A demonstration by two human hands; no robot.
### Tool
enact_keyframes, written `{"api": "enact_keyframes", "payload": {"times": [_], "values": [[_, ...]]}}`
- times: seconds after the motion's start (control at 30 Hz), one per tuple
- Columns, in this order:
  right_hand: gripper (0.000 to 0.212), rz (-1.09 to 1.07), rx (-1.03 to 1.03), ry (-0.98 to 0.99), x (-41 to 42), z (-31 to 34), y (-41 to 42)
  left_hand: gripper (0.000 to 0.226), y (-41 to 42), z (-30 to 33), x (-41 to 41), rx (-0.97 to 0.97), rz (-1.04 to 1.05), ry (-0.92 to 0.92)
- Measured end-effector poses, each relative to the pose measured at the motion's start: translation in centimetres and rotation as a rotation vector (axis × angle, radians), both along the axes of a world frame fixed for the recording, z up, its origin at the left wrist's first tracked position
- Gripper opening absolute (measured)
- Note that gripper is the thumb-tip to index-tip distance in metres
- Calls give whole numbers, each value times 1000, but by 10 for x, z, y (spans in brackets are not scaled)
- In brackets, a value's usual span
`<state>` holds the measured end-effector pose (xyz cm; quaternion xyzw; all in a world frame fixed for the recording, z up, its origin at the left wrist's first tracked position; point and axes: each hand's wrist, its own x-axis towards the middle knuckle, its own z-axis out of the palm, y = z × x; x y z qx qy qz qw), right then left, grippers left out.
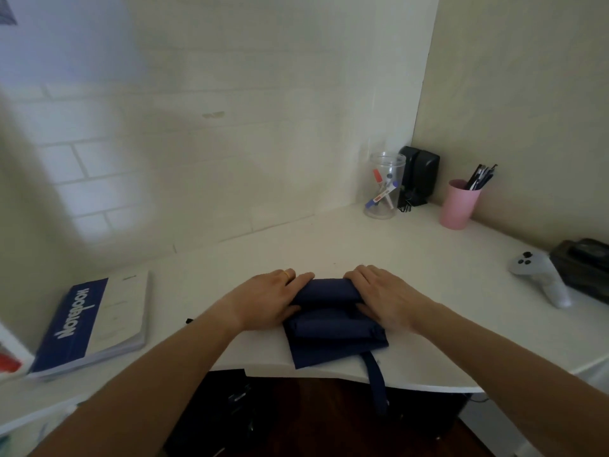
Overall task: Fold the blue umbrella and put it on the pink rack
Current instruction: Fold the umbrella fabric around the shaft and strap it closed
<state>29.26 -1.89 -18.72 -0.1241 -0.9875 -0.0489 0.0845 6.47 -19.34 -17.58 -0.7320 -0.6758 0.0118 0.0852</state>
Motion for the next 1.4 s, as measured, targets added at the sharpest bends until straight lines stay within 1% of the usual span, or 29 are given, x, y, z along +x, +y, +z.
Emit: {"api": "enact_keyframes", "payload": {"times": [0.03,0.1,0.13,0.17,0.23,0.3,0.37,0.43,0.53,0.57,0.63,0.7,0.8,0.83,0.87,0.97,1.03,1.07,1.13,1.2,1.27,1.33,1.4], "values": [[43,-17,-73,-21,0,5,0,65,-1,-3,1,33,-21,52],[49,-88,-323,-95,-2,21,3,65,-1,-8,1,140,-66,178],[48,-109,-445,-114,-3,28,6,65,0,-10,3,194,-72,229],[46,-107,-505,-109,-2,32,8,64,0,-12,5,237,-78,268],[42,-73,-456,-72,1,35,10,60,0,-15,10,289,-92,302],[40,-25,-345,-36,5,30,9,61,-2,-14,12,304,-99,269],[39,2,-245,19,9,23,4,64,-5,-9,9,266,-116,168],[39,42,-138,98,14,13,-1,68,-11,-3,7,167,-107,39],[37,103,-8,185,20,4,-5,73,-21,-1,7,6,16,-155],[36,107,9,193,20,3,-6,70,-23,-2,7,7,32,-172],[35,97,-12,186,21,4,-8,63,-26,-7,7,85,8,-119],[36,67,-153,165,23,10,-8,57,-28,-15,9,195,-24,-37],[32,10,-602,115,29,23,-6,50,-30,-24,17,348,-42,22],[31,-4,-718,103,32,26,-5,49,-30,-26,20,380,-44,32],[32,-5,-757,93,34,28,-4,48,-28,-26,21,402,-42,36],[41,5,-664,83,36,25,-3,53,-28,-14,30,378,-2,-44],[42,-1,-644,94,36,21,-2,61,-33,-4,42,348,-35,-148],[43,3,-626,99,36,19,-2,60,-38,0,48,335,-72,-206],[44,23,-532,121,36,15,-1,52,-45,-1,57,285,-129,-255],[46,43,-420,145,38,13,-2,46,-47,-9,59,267,-84,-238],[46,52,-349,162,40,15,-6,35,-42,-13,55,285,-26,-272],[43,57,-352,175,46,19,-10,26,-39,-16,53,281,-40,-259],[32,91,-373,186,56,22,-14,26,-39,-22,51,272,-72,-233]]}}
